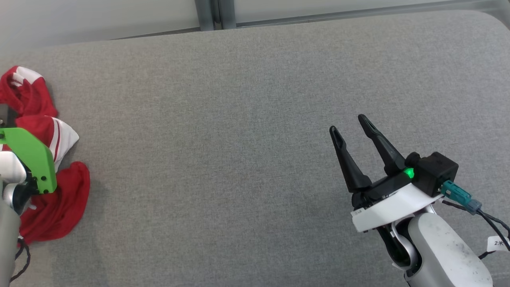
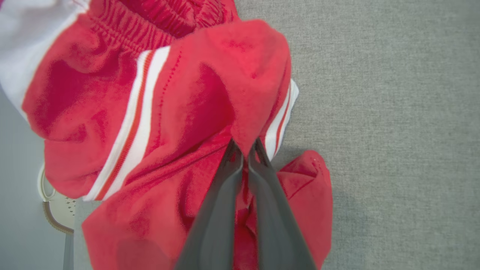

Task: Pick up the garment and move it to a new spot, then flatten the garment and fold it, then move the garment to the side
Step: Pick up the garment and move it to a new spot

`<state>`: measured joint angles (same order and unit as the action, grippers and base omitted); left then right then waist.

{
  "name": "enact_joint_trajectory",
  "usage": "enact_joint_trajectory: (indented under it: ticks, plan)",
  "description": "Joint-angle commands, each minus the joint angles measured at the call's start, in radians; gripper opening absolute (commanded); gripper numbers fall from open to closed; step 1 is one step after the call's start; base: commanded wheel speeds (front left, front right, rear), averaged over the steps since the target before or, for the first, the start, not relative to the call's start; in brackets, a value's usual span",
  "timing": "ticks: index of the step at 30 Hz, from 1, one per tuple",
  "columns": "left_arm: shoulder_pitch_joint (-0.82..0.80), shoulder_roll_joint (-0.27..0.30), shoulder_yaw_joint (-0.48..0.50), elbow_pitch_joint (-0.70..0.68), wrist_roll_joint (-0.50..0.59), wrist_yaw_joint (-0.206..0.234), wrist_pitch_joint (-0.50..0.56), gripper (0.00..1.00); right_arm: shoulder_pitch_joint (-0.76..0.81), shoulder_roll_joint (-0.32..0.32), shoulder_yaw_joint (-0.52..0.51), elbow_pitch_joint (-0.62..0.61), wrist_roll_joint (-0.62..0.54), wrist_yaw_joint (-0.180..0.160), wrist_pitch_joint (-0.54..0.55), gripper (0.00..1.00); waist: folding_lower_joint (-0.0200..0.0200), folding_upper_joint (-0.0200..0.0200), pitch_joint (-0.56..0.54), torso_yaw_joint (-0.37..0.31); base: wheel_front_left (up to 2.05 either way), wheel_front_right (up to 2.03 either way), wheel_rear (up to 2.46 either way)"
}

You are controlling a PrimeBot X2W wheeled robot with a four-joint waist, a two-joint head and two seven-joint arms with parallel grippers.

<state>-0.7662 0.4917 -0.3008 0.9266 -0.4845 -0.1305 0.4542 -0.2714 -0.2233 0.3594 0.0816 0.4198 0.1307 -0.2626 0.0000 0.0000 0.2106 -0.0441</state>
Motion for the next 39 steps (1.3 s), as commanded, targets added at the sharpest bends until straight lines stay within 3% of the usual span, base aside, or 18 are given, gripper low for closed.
enact_joint_trajectory:
  ticks: [1, 10, 14, 18, 24, 30, 33, 39]
  plan:
    - [0.002, 0.019, -0.027, -0.020, 0.018, 0.001, -0.008, 0.00, 0.016, 0.005, -0.004, 0.006, 0.002, 0.000, -0.003, 1.00, 0.0000, 0.0000, -0.033, 0.011, 0.00, 0.00, 0.00]
    - [-0.050, 0.030, -0.219, -0.291, -0.048, 0.001, 0.012, 0.00, 0.052, 0.030, -0.030, 0.016, 0.006, 0.000, -0.003, 1.00, 0.0000, 0.0000, -0.119, 0.005, 0.00, 0.00, 0.00]
    - [-0.075, 0.040, -0.274, -0.442, -0.074, 0.001, 0.003, 0.00, 0.066, 0.043, -0.044, 0.015, 0.001, 0.000, -0.003, 1.00, 0.0000, 0.0000, -0.144, -0.027, 0.00, 0.00, 0.00]
    - [-0.098, 0.011, -0.307, -0.567, -0.114, 0.001, 0.007, 0.00, 0.072, 0.054, -0.063, 0.010, -0.002, 0.000, -0.003, 1.00, 0.0000, 0.0000, -0.162, -0.077, 0.00, 0.00, 0.00]
    - [-0.147, -0.086, -0.292, -0.702, -0.171, 0.007, -0.037, 0.00, 0.086, 0.060, -0.115, 0.001, -0.011, 0.000, -0.003, 1.00, 0.0000, 0.0000, -0.172, -0.146, 0.00, 0.00, 0.00]
    - [-0.199, -0.192, -0.227, -0.766, -0.220, 0.053, -0.134, 0.00, 0.093, 0.055, -0.163, -0.008, -0.013, 0.000, -0.003, 1.00, 0.0000, 0.0000, -0.158, -0.170, 0.00, 0.00, 0.00]
    - [-0.108, -0.215, -0.183, -0.757, -0.260, 0.098, -0.194, 0.00, 0.102, 0.051, -0.168, -0.007, -0.012, 0.000, -0.003, 1.00, 0.0000, 0.0000, -0.143, -0.160, 0.00, 0.00, 0.00]
    - [0.169, -0.202, -0.130, -0.697, -0.320, 0.131, -0.320, 0.00, 0.098, 0.041, -0.146, 0.001, -0.003, 0.000, -0.003, 1.00, 0.0000, 0.0000, -0.128, -0.142, 0.00, 0.00, 0.00]
